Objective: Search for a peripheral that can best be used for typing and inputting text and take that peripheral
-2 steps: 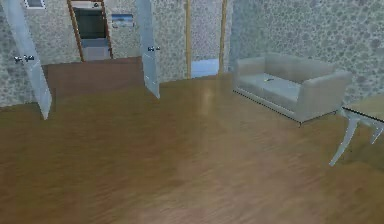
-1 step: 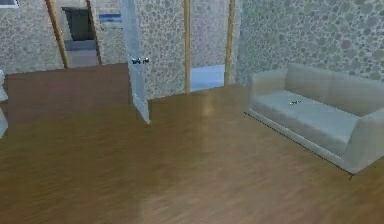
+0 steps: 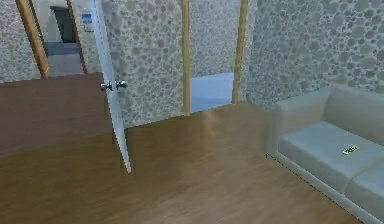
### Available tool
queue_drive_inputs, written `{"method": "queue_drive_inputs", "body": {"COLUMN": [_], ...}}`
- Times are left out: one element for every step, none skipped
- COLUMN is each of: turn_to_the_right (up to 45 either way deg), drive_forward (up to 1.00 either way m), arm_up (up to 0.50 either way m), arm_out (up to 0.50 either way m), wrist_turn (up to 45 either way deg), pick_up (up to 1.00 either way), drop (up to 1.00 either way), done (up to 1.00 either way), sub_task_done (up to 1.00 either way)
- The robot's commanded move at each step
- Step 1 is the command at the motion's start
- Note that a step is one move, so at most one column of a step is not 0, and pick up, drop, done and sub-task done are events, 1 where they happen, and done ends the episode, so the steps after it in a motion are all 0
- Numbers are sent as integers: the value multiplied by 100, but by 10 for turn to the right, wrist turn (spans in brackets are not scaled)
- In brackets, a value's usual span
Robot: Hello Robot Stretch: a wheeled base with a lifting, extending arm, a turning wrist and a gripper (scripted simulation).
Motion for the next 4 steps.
{"method": "queue_drive_inputs", "body": {"turn_to_the_right": [0,0,30,240], "drive_forward": [100,100,0,0], "arm_up": [0,0,0,0], "arm_out": [0,0,0,0], "wrist_turn": [0,0,0,0], "pick_up": [0,0,0,0], "drop": [0,0,0,0], "done": [0,0,0,0], "sub_task_done": [0,0,0,0]}}
